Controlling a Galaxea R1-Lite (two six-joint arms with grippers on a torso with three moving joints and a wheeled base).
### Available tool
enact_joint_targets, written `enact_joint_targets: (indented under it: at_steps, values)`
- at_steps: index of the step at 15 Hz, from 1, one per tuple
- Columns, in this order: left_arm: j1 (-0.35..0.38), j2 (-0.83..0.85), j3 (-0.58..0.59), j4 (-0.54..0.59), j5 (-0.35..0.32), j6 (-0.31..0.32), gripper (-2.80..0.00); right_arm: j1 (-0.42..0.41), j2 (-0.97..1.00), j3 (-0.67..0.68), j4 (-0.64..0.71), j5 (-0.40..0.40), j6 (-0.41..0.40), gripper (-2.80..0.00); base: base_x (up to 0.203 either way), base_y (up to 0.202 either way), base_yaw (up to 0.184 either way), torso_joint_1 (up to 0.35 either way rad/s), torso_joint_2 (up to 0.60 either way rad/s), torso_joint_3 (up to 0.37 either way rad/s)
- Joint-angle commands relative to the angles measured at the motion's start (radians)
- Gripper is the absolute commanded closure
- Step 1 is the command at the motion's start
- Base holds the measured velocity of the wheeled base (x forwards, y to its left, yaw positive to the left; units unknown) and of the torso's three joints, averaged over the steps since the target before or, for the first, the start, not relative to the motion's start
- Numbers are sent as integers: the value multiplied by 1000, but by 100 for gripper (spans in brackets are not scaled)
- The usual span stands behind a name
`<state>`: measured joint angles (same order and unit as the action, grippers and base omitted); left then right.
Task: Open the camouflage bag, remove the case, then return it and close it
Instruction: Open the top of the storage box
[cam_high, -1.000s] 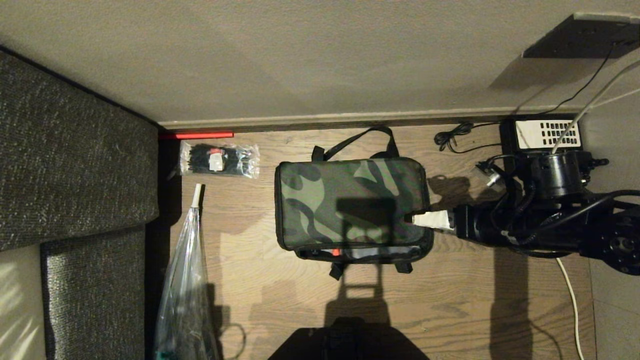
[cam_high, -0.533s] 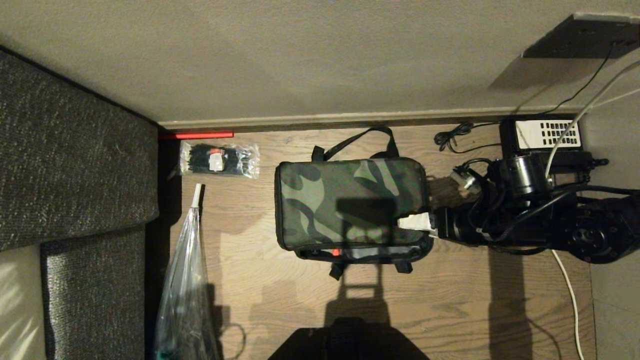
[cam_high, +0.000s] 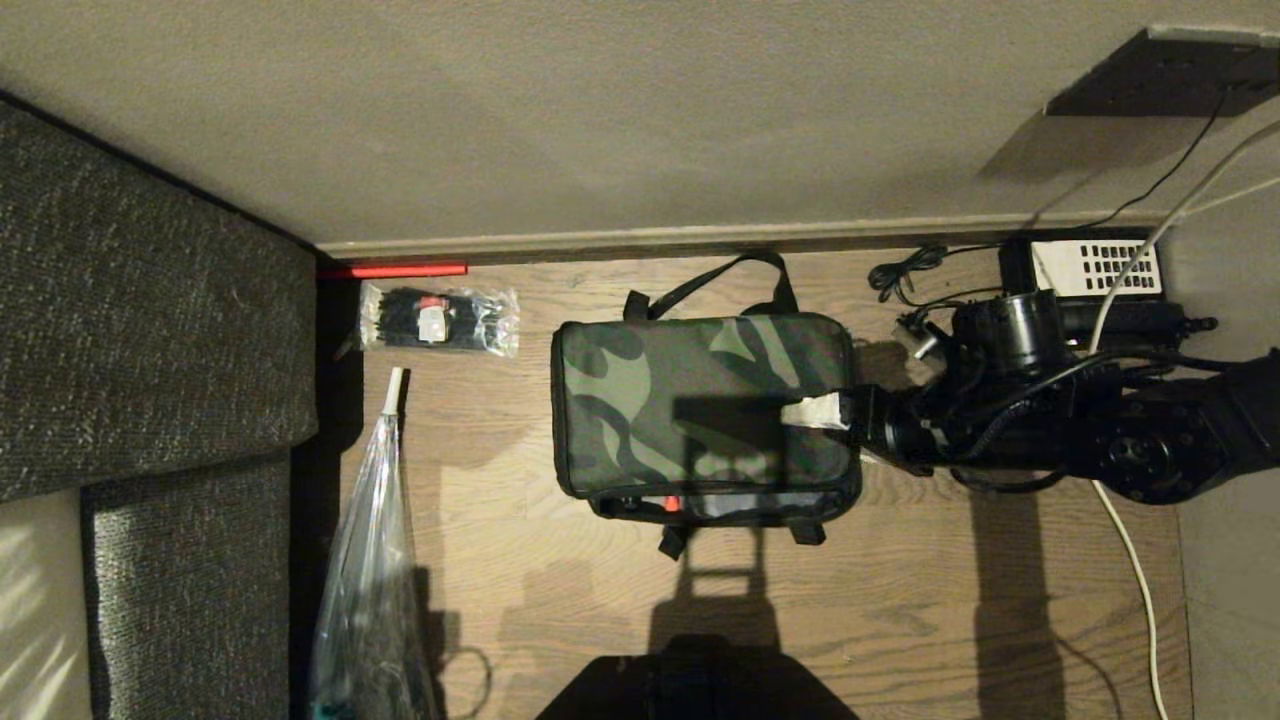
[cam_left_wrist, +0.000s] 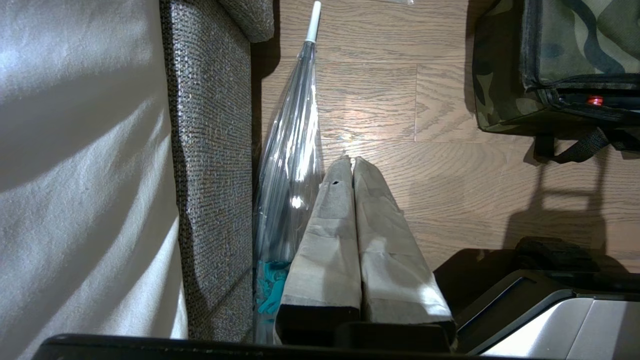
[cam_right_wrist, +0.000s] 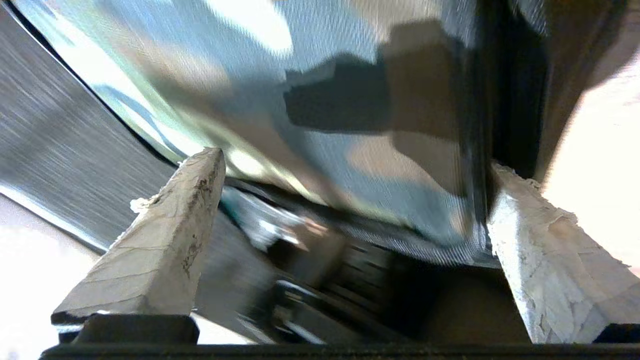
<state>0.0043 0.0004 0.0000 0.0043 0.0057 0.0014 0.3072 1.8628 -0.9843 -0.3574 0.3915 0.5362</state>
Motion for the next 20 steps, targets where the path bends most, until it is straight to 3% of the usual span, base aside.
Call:
enact_joint_targets:
  at_steps: [1,4,7,20]
  values:
    - [0,1,3,0,0,0,0,1,-3,-37,1,1,96,-280,0,0,0,0,0,0]
    - [0,1,3,-1,0,0,0,1,-31,-47,31,12,119,-280,0,0,0,0,0,0]
    - [0,1,3,0,0,0,0,3,-50,-81,51,76,246,-280,0,0,0,0,0,0]
    - [0,0,3,0,0,0,0,-25,-123,-105,-71,73,252,-280,0,0,0,0,0,0]
